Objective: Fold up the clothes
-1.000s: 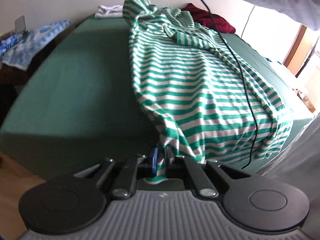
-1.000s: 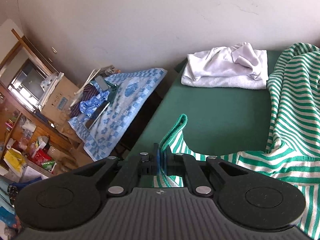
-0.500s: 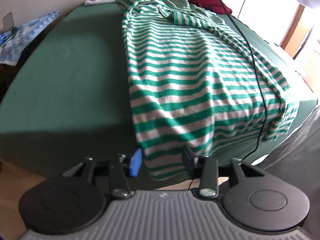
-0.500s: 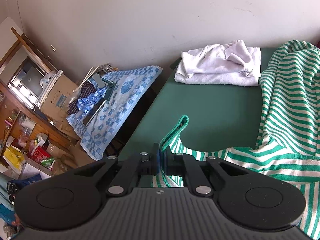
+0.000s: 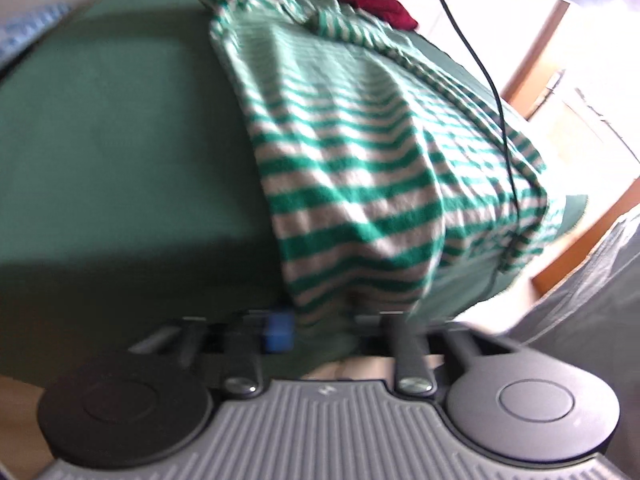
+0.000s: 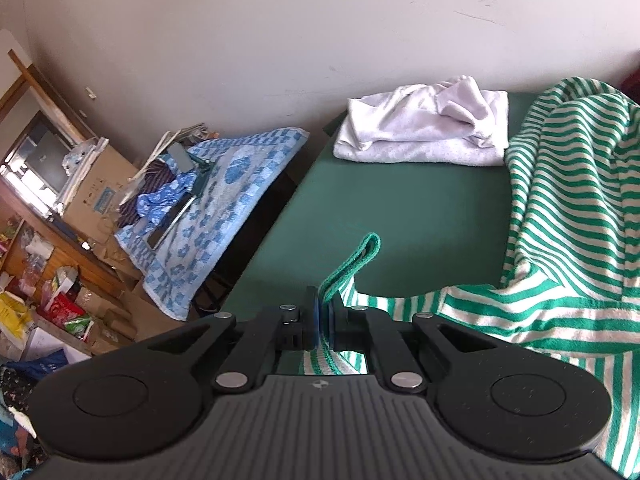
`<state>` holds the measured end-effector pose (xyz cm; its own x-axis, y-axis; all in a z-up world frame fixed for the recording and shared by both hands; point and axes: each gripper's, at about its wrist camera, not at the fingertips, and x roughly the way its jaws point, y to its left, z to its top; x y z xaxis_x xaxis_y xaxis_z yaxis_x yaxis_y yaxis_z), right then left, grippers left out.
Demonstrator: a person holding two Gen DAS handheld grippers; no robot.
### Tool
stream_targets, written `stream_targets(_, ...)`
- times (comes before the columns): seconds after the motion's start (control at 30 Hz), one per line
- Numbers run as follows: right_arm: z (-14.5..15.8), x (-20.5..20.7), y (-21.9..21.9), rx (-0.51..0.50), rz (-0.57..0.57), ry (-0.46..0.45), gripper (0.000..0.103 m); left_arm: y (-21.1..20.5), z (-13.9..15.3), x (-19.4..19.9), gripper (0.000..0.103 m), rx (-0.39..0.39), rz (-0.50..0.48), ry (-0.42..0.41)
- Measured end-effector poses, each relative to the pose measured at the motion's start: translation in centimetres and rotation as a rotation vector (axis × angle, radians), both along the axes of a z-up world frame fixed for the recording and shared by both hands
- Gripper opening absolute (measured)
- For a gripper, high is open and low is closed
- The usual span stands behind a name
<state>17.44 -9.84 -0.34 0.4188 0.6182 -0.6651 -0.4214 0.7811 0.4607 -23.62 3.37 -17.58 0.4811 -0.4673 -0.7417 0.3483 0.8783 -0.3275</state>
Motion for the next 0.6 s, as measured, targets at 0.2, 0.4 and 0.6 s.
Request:
stream_targets(0.2, 0.1, -0.4, -0.2, -0.002, -0.032, -0.014, 0.005, 0.4, 1.1, -1.4, 0.0, 0.064, 0.04, -0.023)
stream_targets(0.4, 1.9, -1.0, -0.1, 0.03, -0.04, -0.063, 0.005, -0.8, 4.9, -3.2, 0.0, 0.126, 0.053, -0.083)
stream_targets(0.6, 3.5, -1.2, -0.8, 0.058, -0.044, -0.078, 0.004, -2.6, 7.5, -3.4, 0.0, 0.156, 0.034, -0.097)
